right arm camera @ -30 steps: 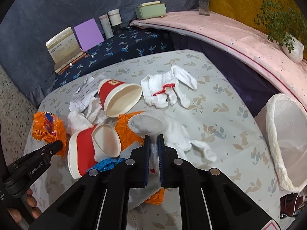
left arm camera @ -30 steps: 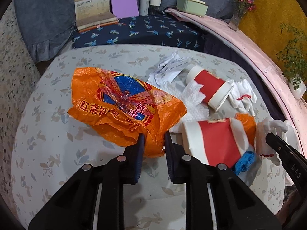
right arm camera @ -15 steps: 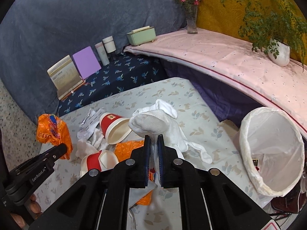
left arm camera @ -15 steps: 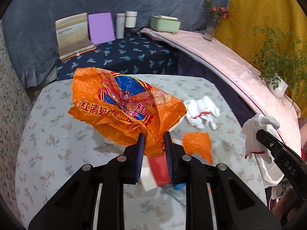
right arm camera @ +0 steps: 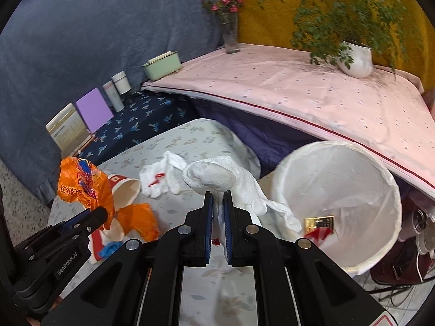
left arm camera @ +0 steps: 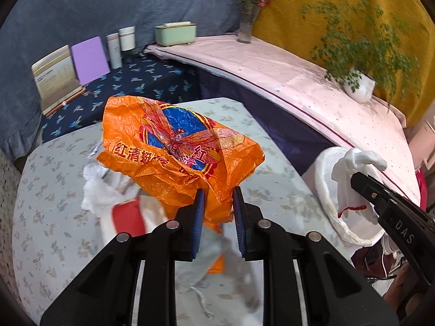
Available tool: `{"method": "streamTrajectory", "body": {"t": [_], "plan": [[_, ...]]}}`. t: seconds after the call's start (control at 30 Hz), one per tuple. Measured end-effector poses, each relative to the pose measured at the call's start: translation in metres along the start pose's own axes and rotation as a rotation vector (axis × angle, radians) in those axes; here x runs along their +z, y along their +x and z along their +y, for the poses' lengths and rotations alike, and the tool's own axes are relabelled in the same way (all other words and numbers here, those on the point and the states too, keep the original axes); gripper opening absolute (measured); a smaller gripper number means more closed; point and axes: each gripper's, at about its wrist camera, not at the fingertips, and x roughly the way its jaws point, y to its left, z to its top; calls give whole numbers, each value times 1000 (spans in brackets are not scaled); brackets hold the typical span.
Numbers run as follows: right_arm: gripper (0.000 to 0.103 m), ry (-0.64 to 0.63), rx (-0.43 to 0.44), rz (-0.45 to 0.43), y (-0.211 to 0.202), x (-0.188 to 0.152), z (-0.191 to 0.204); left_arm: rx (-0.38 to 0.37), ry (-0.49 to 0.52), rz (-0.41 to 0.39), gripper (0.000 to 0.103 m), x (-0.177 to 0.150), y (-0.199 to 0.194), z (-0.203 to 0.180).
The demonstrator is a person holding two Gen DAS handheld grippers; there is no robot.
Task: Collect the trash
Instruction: 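Carry the orange bag and white glove over the white bin, then open both grippers to drop the orange bag and glove into the bin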
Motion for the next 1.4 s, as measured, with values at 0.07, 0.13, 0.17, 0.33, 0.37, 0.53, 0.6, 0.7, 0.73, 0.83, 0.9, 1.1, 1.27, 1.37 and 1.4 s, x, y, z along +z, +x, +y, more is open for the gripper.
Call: {"method": "streamTrajectory", "body": {"t": [0.07, 0.13, 0.17, 0.33, 0.37, 0.53, 0.6, 0.7, 0.73, 0.83, 0.9, 1.1, 1.27, 1.37, 1.4], "plan": [[8, 21, -17, -3, -3, 0, -17, -12, 21, 4, 20, 0, 2, -15], [8, 41, -32, -5, -6, -1, -31, -26, 51, 8, 20, 0, 5, -32], [8, 52, -43, -6, -7, -1, -41, -32, 64, 9, 20, 0, 6, -40], [8, 105, -86, -2, -11, -5, -78, -69, 128, 22, 21, 1, 15, -81], [8, 116, -95, -2, -12, -6, -86, -79, 143, 27, 21, 0, 17, -91], [8, 162, -130, -6, -17, -10, -119, -122, 206, 41, 21, -2, 24, -128], [8, 179, -141, -8, -19, -11, -131, -144, 242, 44, 21, -4, 27, -144], [8, 201, -156, -9, -20, -12, -145, -177, 288, 59, 21, -6, 31, -165], [8, 208, -160, -10, -21, -12, -149, -192, 298, 66, 21, -7, 33, -170], [8, 218, -170, -9, -21, -12, -157, -222, 326, 81, 21, -10, 38, -186], [8, 223, -173, -7, -20, -11, -161, -242, 340, 90, 21, -11, 42, -193], [9, 241, -181, -2, -17, -10, -171, -322, 394, 142, 25, -15, 57, -215], [13, 250, -187, -6, -15, -8, -173, -305, 386, 147, 47, -16, 65, -214], [20, 253, -190, -9, -13, -6, -173, -289, 358, 137, 59, -15, 67, -206], [25, 254, -189, -11, -12, -6, -173, -282, 348, 139, 59, -14, 68, -202]]}}
